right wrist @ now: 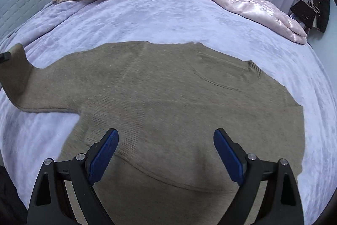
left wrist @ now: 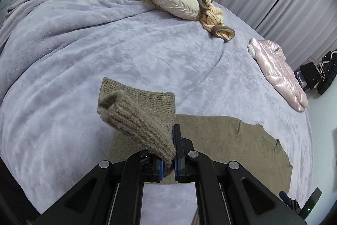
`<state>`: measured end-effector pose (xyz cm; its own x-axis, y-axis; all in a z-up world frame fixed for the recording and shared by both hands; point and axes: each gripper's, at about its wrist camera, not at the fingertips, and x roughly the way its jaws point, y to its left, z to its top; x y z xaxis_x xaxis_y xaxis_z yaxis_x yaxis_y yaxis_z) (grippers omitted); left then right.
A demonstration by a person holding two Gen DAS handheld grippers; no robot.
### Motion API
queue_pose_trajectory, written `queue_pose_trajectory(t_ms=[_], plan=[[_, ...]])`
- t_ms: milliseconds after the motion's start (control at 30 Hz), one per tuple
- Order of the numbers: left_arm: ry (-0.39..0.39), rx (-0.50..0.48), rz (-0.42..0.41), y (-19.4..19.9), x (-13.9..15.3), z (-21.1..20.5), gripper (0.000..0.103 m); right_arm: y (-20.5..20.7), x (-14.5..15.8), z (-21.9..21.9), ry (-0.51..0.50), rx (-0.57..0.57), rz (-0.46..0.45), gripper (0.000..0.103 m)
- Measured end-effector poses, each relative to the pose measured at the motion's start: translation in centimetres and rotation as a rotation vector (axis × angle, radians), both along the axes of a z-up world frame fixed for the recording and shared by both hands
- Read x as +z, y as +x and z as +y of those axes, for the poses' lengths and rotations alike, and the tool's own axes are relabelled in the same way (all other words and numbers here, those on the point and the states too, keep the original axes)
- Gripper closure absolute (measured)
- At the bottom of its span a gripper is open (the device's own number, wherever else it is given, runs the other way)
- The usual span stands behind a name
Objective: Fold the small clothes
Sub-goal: 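Lay the sleeve across the body and open the left tool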
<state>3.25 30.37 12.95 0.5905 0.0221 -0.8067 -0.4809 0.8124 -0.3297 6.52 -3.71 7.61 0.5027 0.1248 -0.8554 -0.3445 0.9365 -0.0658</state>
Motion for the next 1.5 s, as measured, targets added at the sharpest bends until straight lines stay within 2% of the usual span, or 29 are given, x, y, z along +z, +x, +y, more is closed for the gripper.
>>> queue_pose_trajectory(t_ms=[233, 367, 700, 900, 1200, 1500], plan=[[0.042, -0.101, 0.038, 3.5, 1.1, -9.7, 0.096, -0.7, 0.0, -6.7, 0.015, -0.056, 0.0, 0.009], [0.07, -0.185, 0.06, 5.1, 1.2, -16.5, 0.096, -1.0, -0.7, -9.0, 0.008, -0.06, 0.013, 0.009], [0.122, -0.393, 0.094, 7.6, 0.3, -32.5, 0.096, -1.8, -1.9, -15.4, 0.047, -0.118, 0.026, 0.009], [0.162, -0.496, 0.135, 8.0, -1.7, -40.3, 0.096, -2.1, -1.7, -19.7, 0.071, -0.176, 0.008, 0.009], [0.205, -0.596, 0.177, 8.0, -4.6, -45.6, 0.096, -2.5, -2.8, -24.5, 0.132, -0.263, 0.015, 0.009], [0.21, -0.683, 0.167, 7.5, -5.7, -48.6, 0.096, -2.5, -3.3, -26.4, 0.168, -0.298, 0.021, 0.01]])
